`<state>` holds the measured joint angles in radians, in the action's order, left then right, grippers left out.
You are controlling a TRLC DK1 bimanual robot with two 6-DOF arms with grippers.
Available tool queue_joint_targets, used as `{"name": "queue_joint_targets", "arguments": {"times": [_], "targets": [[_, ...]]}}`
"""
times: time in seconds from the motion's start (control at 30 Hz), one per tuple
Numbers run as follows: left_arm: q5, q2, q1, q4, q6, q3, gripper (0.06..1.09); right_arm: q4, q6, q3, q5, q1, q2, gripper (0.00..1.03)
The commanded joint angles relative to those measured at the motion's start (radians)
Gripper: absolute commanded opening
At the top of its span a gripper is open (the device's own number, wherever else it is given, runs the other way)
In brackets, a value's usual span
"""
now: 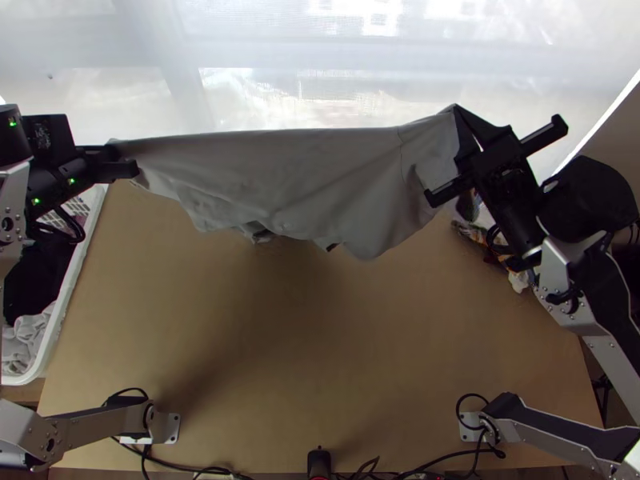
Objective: Fold the t-shirt
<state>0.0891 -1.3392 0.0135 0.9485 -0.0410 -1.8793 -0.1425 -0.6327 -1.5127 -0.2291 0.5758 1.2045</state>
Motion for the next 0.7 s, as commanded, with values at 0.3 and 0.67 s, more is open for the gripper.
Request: {"name": "queue_joint_targets", "arguments": {"times": [0.3, 0.67], "targets": [[0.077, 0.127, -0.176, -0.050, 0.055, 0.556, 0.09, -0.157, 0.065, 0.299, -0.046, 0.177, -0.227, 0.02], [0.069, -0.140, -0.195, -0.355, 0.055, 0.663, 0.09, -0.261, 0.123, 0.463, -0.047, 0.213, -0.293, 0.02]]}}
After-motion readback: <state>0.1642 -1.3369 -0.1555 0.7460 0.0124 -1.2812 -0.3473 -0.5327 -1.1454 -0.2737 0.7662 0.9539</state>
